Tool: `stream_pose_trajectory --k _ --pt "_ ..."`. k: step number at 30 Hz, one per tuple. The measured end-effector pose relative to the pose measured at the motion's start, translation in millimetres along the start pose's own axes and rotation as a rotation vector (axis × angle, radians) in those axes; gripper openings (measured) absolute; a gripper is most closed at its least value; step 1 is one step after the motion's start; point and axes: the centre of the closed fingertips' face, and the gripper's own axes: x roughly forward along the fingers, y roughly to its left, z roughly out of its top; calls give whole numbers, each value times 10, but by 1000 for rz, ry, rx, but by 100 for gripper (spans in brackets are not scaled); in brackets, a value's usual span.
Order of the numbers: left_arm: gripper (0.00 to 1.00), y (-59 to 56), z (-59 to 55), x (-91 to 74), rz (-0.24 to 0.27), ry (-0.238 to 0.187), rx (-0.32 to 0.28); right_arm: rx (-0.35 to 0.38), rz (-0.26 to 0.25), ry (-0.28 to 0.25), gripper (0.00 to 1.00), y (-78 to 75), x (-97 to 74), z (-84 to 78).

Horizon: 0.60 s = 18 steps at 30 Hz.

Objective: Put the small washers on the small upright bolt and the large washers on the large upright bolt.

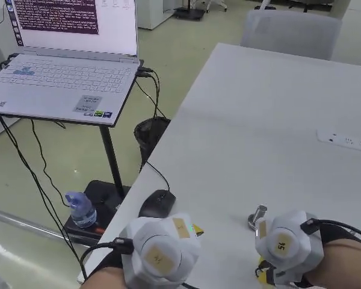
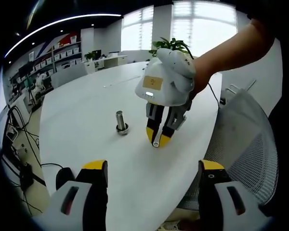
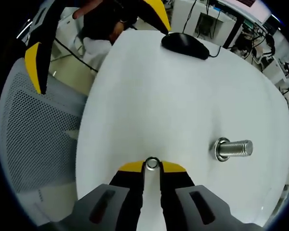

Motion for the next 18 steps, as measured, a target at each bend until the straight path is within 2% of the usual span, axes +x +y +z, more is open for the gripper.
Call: stream_pose_trajectory --k 8,13,18 --pt "77 -11 -3 21 0 6 3 82 -23 -29 13 -32 -254 -220" --pt "77 -21 5 41 1 10 5 145 -54 -37 13 -74 -428 -461" --pt "77 -43 26 73 -1 10 0 198 -71 -43 13 -89 -523 -665"
